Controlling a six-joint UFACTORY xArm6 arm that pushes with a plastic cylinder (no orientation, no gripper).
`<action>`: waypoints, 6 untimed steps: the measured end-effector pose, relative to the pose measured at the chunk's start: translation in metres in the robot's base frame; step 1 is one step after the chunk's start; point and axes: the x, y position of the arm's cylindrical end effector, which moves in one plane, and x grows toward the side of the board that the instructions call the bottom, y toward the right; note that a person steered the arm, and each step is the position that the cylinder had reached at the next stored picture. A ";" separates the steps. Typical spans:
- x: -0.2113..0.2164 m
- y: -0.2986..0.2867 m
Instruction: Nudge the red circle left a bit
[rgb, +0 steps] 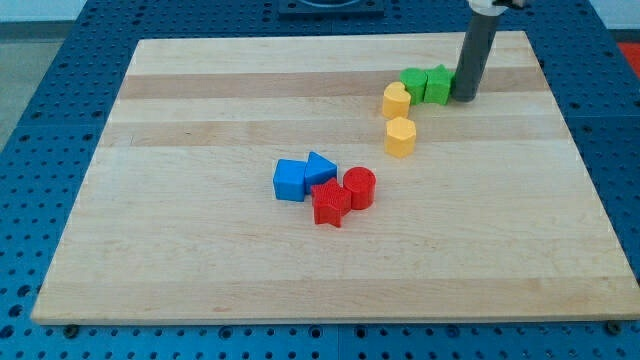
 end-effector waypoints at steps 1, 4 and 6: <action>0.075 -0.001; 0.155 -0.109; 0.094 -0.129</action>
